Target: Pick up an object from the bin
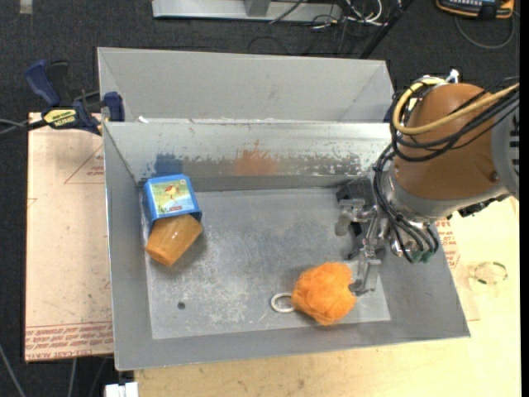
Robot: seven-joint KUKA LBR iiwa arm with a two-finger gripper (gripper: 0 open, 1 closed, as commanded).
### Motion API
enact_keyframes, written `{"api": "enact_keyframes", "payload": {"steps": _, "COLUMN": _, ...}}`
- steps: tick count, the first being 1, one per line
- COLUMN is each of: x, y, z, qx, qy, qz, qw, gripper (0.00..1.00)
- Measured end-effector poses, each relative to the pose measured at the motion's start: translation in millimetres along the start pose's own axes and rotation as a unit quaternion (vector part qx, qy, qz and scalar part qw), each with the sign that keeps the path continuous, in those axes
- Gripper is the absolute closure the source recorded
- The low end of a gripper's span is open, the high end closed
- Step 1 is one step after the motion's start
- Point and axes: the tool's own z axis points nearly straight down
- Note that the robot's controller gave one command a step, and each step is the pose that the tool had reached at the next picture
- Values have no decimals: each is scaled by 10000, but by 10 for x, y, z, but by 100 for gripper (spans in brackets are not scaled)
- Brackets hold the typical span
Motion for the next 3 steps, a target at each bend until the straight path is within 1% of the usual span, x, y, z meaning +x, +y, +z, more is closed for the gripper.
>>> {"api": "enact_keyframes", "payload": {"steps": 1, "x": -15, "y": 1, "z": -40, "qx": 3, "qy": -39, "qz": -8, "qw": 10000, "gripper": 0}}
{"api": "enact_keyframes", "payload": {"steps": 2, "x": 100, "y": -7, "z": 686, "qx": 2, "qy": -42, "qz": -462, "qw": 9989, "gripper": 0}}
{"api": "enact_keyframes", "payload": {"steps": 3, "x": 159, "y": -23, "z": 1059, "qx": -2, "qy": -13, "qz": -739, "qw": 9973, "gripper": 0}}
